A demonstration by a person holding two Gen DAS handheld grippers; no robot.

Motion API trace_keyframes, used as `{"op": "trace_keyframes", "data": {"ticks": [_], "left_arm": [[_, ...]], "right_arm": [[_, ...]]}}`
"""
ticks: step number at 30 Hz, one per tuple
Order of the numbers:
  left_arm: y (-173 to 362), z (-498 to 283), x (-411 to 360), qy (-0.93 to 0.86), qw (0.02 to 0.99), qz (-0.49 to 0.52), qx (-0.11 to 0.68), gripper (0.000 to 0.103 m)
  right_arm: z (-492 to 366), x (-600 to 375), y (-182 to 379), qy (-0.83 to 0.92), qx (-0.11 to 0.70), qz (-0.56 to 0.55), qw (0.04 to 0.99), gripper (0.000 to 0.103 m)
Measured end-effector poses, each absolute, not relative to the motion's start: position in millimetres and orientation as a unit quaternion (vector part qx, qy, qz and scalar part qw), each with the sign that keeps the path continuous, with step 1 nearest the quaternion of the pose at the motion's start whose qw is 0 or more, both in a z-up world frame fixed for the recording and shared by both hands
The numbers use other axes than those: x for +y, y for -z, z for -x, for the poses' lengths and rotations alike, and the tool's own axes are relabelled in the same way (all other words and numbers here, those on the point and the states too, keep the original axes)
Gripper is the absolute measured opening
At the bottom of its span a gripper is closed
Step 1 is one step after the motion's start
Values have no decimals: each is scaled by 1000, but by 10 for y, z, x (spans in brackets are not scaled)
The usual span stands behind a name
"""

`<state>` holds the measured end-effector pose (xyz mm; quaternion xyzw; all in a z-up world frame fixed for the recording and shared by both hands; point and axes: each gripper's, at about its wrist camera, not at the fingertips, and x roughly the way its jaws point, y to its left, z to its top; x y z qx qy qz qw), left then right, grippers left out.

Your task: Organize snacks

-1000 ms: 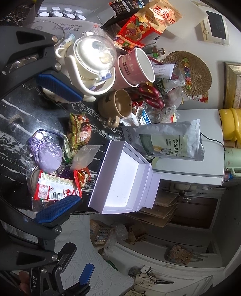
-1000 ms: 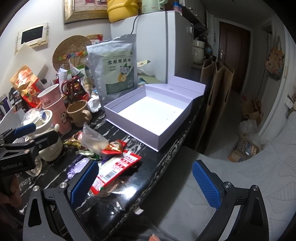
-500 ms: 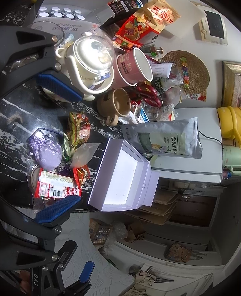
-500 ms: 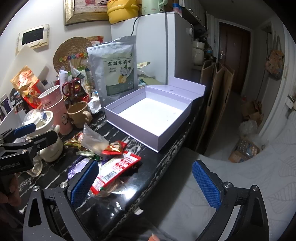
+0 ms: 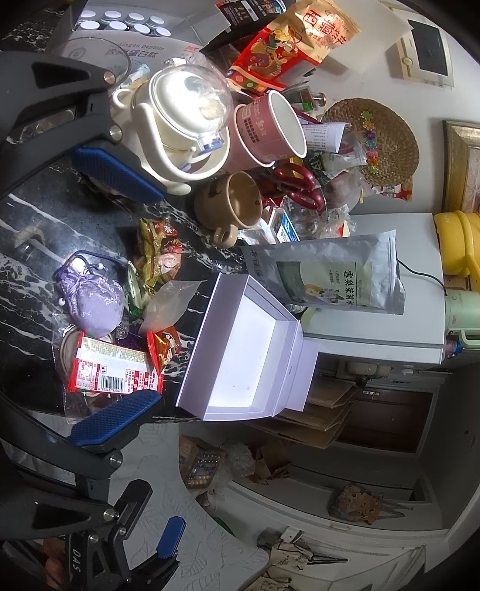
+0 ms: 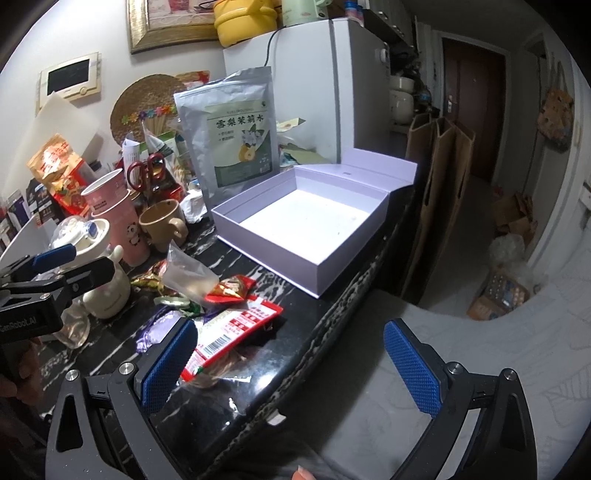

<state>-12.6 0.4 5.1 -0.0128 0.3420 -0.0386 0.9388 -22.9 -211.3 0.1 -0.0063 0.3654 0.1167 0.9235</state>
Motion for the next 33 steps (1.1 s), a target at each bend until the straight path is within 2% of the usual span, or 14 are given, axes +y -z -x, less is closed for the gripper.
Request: {"op": "trace_keyframes", "data": {"ticks": [30,33], "left_arm": [[1076,-145,66,-52,869,122,476,102],[1135,-187,107,-55,864,135,482,97]], "right_arm": [[-206,-2242,689,-188,424,20,886,103],[-266,-2269,724,-190,428,13,883,103]]}}
